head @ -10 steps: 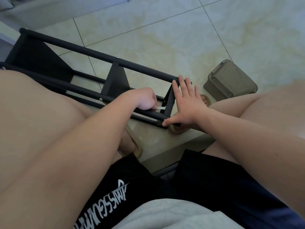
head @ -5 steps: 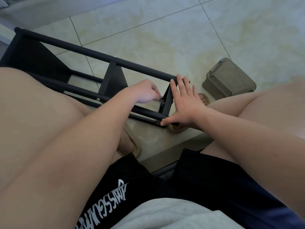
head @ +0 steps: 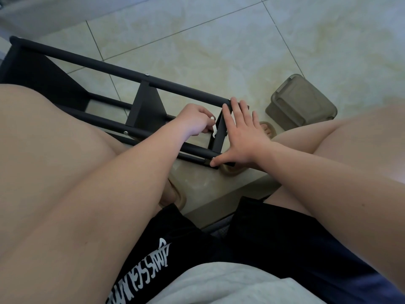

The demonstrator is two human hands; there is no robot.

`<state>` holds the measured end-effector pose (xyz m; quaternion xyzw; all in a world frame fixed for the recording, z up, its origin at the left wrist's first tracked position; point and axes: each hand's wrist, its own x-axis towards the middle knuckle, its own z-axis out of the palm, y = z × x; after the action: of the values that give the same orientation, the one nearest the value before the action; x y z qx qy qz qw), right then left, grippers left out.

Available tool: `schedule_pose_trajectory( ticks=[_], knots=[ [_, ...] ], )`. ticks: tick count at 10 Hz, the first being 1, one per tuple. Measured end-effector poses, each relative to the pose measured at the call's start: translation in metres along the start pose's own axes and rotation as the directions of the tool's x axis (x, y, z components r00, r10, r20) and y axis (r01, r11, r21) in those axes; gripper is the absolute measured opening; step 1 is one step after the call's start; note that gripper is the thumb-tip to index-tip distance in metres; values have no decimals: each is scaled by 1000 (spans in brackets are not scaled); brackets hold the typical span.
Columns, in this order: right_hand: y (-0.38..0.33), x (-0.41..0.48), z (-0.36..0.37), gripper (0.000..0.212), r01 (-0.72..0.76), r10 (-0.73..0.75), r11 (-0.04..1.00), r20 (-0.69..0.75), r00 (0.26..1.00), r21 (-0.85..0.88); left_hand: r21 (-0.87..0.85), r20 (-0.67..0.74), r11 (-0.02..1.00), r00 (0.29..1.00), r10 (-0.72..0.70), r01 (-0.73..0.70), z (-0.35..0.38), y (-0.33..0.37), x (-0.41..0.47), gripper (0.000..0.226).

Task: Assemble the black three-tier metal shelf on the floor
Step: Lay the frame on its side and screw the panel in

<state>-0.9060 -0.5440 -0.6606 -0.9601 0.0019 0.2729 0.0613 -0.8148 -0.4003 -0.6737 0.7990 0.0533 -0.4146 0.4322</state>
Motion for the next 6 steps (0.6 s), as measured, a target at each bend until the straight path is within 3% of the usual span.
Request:
schedule_pose_trajectory(
  ticks=[3, 6],
  knots=[
    [0, 0, 1, 159, 2, -2, 1000, -5, 1000, -3, -45, 30, 998, 998, -51, 52, 2, 3, 0, 6],
    [0, 0, -1, 160, -5, 5, 1000, 6, 1000, 6, 83, 101, 995, 993, -59, 50, -3, 3, -2, 11]
  ],
)
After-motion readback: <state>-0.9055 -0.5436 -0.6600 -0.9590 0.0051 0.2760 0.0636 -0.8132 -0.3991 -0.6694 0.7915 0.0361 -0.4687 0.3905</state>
